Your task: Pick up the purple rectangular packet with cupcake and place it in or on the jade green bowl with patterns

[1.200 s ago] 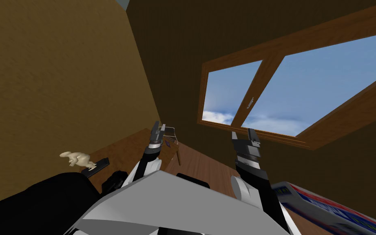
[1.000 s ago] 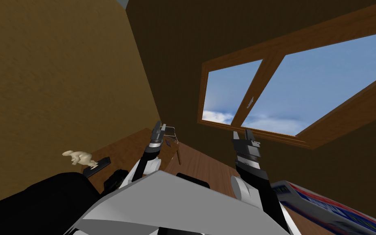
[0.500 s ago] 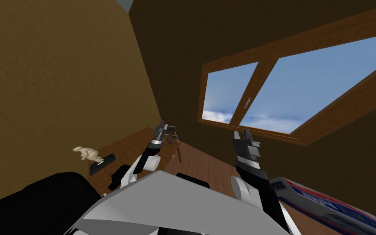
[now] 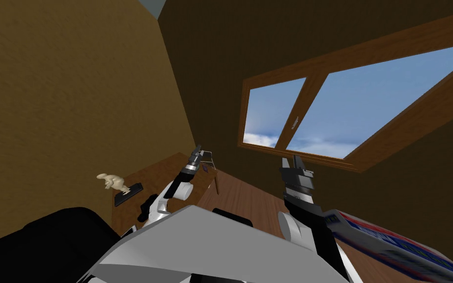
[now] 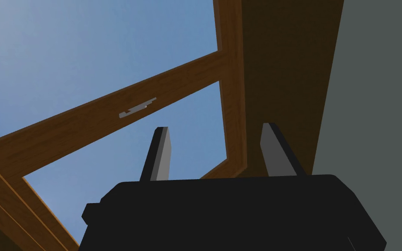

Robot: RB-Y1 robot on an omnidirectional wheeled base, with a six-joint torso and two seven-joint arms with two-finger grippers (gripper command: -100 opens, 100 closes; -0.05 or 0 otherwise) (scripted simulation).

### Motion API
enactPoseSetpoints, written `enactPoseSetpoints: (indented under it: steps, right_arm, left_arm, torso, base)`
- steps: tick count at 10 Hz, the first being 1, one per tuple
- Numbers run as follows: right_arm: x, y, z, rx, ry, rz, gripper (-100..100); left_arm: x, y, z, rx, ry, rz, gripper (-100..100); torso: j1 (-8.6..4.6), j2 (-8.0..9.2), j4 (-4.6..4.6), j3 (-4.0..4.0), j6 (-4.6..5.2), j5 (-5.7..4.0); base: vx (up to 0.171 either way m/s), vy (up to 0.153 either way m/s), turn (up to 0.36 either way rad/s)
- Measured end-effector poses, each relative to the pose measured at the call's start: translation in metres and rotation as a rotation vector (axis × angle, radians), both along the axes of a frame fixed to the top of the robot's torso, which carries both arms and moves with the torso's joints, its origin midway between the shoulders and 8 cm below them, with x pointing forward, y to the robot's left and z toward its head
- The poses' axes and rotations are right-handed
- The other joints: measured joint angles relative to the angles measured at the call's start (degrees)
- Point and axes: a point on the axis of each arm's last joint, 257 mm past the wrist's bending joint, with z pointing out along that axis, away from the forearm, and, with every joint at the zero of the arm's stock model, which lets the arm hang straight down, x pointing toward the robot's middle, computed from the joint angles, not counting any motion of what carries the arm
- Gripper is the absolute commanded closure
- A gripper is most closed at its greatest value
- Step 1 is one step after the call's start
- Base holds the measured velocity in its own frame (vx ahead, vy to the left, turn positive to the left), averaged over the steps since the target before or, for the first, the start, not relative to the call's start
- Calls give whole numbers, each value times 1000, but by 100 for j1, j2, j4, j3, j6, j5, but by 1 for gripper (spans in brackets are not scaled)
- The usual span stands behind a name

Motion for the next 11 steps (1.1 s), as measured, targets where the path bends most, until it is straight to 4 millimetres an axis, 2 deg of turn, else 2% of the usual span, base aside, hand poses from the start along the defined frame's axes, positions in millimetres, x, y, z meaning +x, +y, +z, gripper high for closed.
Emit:
enactPoseSetpoints:
  steps: [11]
  right_arm:
    - [0,0,0,0,0,0,0]
  left_arm:
    - [55,32,-62,-16,279,4,-100]
  torso:
    - [-3,-13,-3,-7,0,0]
  base:
    - [-26,1,-11]
